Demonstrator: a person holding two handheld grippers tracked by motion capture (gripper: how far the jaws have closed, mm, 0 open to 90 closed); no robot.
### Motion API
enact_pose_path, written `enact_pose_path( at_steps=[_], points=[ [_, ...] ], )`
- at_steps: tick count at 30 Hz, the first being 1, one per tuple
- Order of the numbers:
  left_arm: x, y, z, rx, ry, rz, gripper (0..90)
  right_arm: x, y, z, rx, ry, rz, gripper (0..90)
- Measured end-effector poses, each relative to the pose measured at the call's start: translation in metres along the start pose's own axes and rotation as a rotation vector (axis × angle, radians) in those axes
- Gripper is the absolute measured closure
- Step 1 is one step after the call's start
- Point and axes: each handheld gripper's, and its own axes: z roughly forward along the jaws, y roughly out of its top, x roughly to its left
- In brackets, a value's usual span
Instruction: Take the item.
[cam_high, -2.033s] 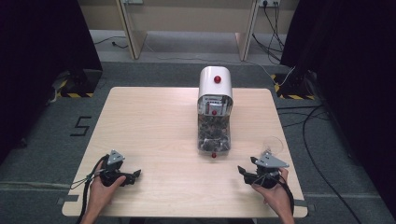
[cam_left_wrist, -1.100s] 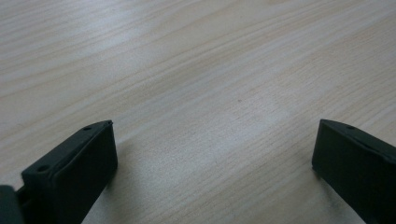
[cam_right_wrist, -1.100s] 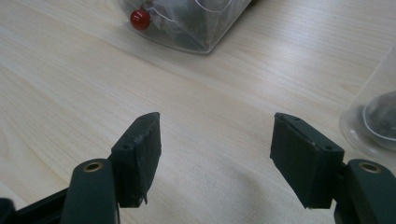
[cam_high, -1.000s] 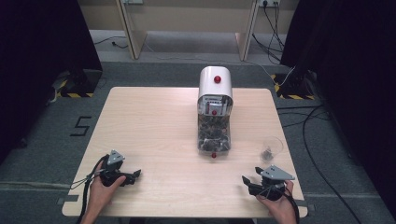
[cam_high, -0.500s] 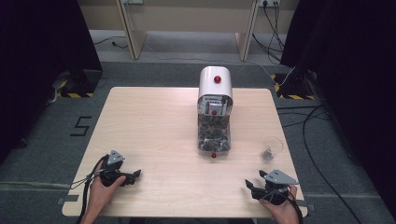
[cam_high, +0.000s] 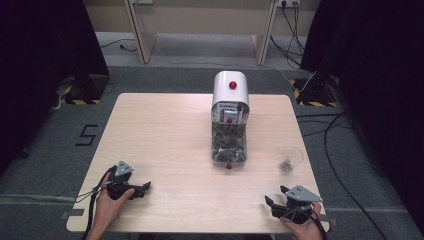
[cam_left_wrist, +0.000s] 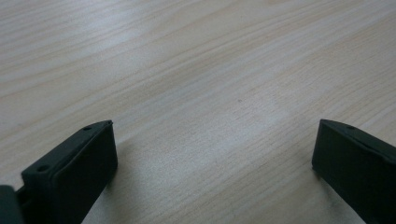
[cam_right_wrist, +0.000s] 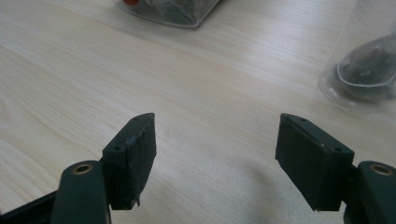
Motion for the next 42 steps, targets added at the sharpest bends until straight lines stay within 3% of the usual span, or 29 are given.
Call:
enact_pose_path(
  at_steps=[17,24,31,42],
  points=[
    [0.0,0.0,0.0,0.0,0.0,0.0,0.0,-0.002,-0.019,-0.007,0.006,-0.033,0.043,26.5],
    [0.0,0.0,0.0,0.0,0.0,0.0,0.0,-0.003,-0.029,-0.012,0.021,-0.064,0.031,23.6],
    [0.0,0.0,0.0,0.0,0.0,0.0,0.0,-0.003,-0.035,-0.016,0.005,-0.06,0.024,16.3],
    [0.0,0.0,0.0,0.0,0.0,0.0,0.0,0.001,-0.042,-0.019,-0.025,-0.058,0.021,15.1]
  ],
)
